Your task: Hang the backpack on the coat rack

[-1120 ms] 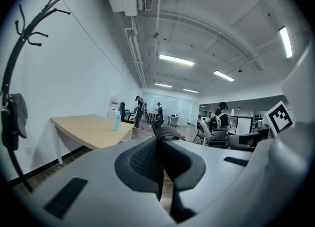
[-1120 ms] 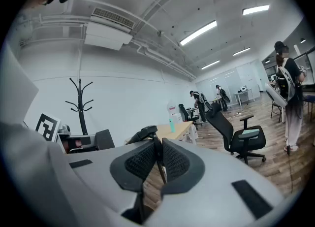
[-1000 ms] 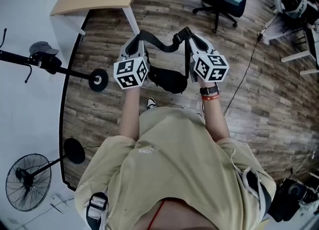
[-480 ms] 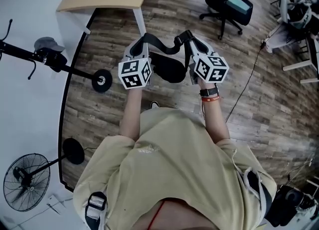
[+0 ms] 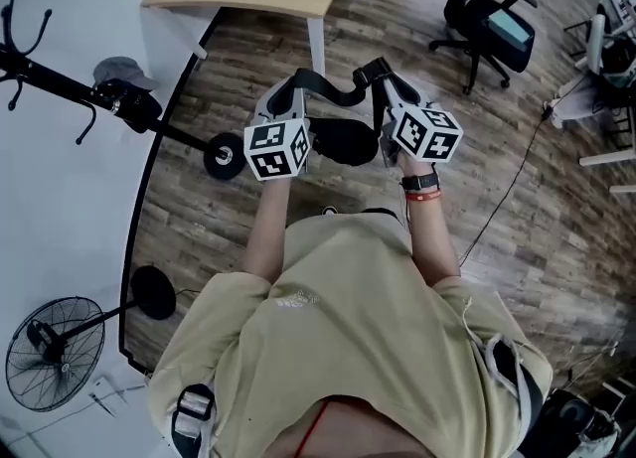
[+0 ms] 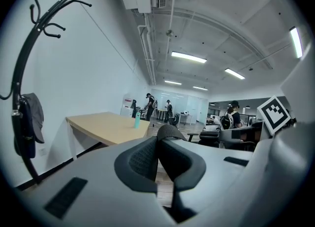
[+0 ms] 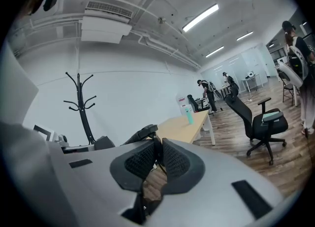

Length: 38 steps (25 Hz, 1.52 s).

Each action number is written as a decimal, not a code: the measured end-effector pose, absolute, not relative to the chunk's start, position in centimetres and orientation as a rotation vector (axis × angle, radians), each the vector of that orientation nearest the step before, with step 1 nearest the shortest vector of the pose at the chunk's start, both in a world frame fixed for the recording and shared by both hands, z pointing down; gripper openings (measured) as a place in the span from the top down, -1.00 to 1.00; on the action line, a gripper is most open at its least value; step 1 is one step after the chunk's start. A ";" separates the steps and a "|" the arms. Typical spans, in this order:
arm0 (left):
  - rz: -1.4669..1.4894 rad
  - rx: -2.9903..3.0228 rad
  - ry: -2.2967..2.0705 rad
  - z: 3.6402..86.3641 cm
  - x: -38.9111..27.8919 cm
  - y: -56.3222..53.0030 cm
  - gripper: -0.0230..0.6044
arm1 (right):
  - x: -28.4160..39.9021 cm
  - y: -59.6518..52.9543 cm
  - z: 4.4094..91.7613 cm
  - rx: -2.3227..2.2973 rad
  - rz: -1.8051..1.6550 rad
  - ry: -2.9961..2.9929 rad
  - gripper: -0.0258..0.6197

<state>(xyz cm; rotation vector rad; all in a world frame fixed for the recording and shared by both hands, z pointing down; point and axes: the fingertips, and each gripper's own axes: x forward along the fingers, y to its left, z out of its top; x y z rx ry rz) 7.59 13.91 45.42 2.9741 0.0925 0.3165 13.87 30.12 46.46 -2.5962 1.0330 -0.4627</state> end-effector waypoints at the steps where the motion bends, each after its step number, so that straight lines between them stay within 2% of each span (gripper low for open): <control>1: 0.313 2.970 0.086 45.5 7.4 12.9 0.85 | 13.9 28.8 46.6 -2.594 -0.469 1.046 0.77; 7: 0.297 2.927 -0.074 46.2 5.9 6.6 0.85 | 13.9 19.9 47.4 -2.529 -0.560 1.244 0.77; 12: 0.166 2.834 -0.282 45.5 3.7 -0.6 0.85 | 13.3 11.2 47.5 -2.426 -0.606 1.471 0.77; 22: 0.160 2.719 -0.732 47.0 2.0 -15.9 0.85 | 15.0 -7.5 48.4 -2.178 -0.742 1.883 0.77; 34: 0.087 2.596 -1.179 43.3 2.0 -26.7 0.85 | 18.8 -23.9 44.1 -1.884 -0.725 2.243 0.77; 38: 0.072 2.533 -1.335 42.2 0.9 -29.9 0.85 | 18.1 -28.7 43.1 -1.763 -0.721 2.367 0.77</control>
